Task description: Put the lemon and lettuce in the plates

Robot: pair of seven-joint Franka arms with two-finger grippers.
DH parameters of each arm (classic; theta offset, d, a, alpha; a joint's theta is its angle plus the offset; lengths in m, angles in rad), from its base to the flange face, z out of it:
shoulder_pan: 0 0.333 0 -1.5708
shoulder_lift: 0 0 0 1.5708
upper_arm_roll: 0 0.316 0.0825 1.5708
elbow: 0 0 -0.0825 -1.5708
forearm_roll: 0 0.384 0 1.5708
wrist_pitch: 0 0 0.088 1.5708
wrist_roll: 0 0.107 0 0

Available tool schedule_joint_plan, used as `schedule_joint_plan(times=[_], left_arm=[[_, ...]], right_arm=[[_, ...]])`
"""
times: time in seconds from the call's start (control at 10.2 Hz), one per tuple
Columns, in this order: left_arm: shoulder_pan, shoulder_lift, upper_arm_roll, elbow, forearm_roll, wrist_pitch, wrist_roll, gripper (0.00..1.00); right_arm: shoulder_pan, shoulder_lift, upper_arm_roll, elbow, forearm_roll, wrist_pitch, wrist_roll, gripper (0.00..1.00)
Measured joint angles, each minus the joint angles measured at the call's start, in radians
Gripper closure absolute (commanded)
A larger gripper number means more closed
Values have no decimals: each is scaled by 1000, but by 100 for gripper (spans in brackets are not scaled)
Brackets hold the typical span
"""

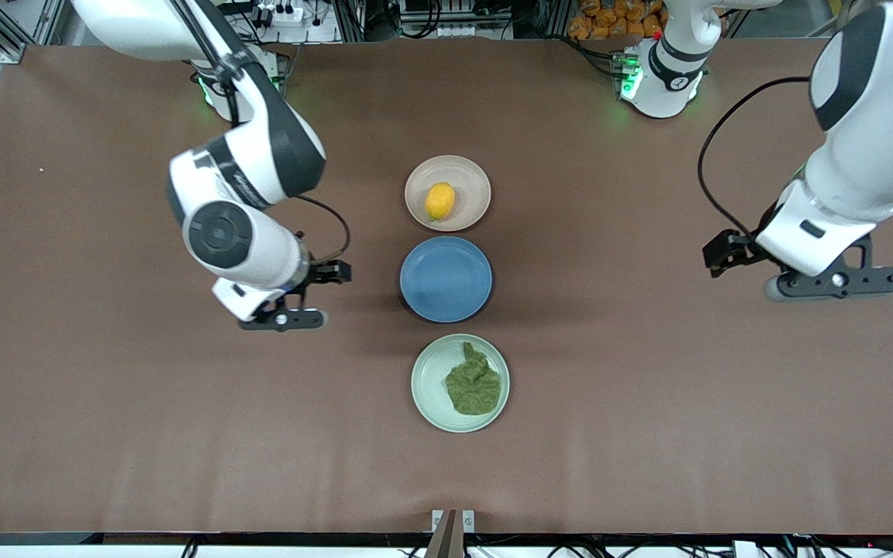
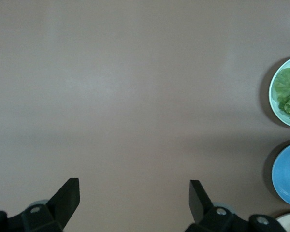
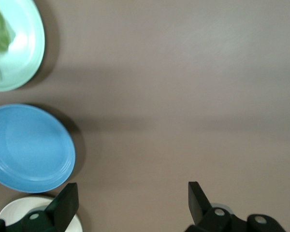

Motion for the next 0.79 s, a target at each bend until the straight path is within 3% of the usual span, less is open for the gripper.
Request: schedule_joint_plan(times=[0.3,0.79], left_arm=[[22,-75,0,-2,0,-104,31,0],[112,-185,1,-27,-68,-143,51,0]], right_arm=[[-95,-111,0,37,-15,-100,-94,0],[-207,-284,-25,68,-30,-186,-300,0]])
